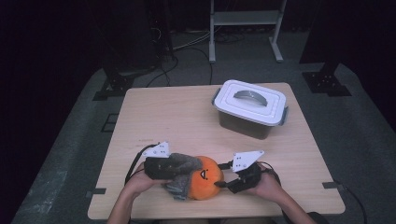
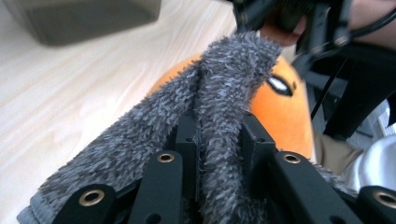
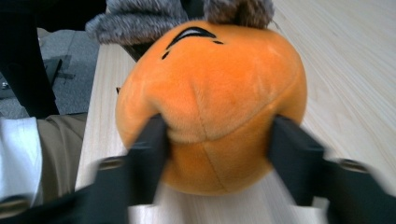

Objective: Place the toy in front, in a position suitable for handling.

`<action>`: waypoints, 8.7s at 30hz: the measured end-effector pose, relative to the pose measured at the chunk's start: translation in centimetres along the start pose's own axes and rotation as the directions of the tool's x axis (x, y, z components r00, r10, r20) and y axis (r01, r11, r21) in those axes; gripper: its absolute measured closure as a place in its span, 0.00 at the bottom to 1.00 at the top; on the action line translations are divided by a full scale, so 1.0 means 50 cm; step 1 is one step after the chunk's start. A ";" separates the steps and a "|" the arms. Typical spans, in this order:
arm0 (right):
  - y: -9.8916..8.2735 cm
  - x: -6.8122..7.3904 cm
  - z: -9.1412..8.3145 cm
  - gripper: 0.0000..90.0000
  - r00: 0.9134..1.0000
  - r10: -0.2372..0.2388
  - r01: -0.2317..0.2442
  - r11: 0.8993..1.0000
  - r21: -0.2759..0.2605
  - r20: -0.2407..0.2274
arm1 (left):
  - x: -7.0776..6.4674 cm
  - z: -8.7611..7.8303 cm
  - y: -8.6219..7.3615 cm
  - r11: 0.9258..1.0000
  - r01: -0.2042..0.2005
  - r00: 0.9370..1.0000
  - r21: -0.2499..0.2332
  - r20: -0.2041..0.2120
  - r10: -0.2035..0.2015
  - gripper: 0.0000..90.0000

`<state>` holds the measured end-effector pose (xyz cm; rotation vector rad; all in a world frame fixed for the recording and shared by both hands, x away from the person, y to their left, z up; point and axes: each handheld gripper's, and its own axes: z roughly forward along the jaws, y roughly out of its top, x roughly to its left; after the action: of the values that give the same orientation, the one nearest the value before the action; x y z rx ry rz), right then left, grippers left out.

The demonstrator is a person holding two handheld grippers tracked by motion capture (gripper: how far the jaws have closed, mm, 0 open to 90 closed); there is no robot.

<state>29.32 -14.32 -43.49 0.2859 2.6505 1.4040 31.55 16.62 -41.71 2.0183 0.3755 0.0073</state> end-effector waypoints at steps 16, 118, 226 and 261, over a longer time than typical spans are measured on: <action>-0.003 -0.012 -0.029 0.59 0.999 -0.037 0.037 0.999 -0.006 0.033 | -0.001 0.005 0.007 1.000 -0.010 1.000 0.025 0.003 0.010 0.81; 0.007 -0.041 -0.028 0.69 0.980 0.185 -0.179 0.980 -0.087 0.068 | -0.026 0.052 0.053 0.984 -0.161 0.984 0.077 -0.067 0.166 0.81; 0.011 0.004 -0.009 0.68 0.993 -0.099 0.099 0.995 -0.010 0.057 | -0.009 0.011 0.048 0.997 -0.052 0.996 0.060 -0.063 0.056 0.82; 0.008 -0.022 -0.032 0.52 0.993 0.106 -0.110 0.992 -0.055 -0.060 | -0.015 0.021 0.032 0.997 -0.035 0.999 0.063 0.009 0.035 0.81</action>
<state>30.13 -15.61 -42.24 0.3946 2.6698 1.5411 31.44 14.87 -40.68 2.0870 0.3390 0.0091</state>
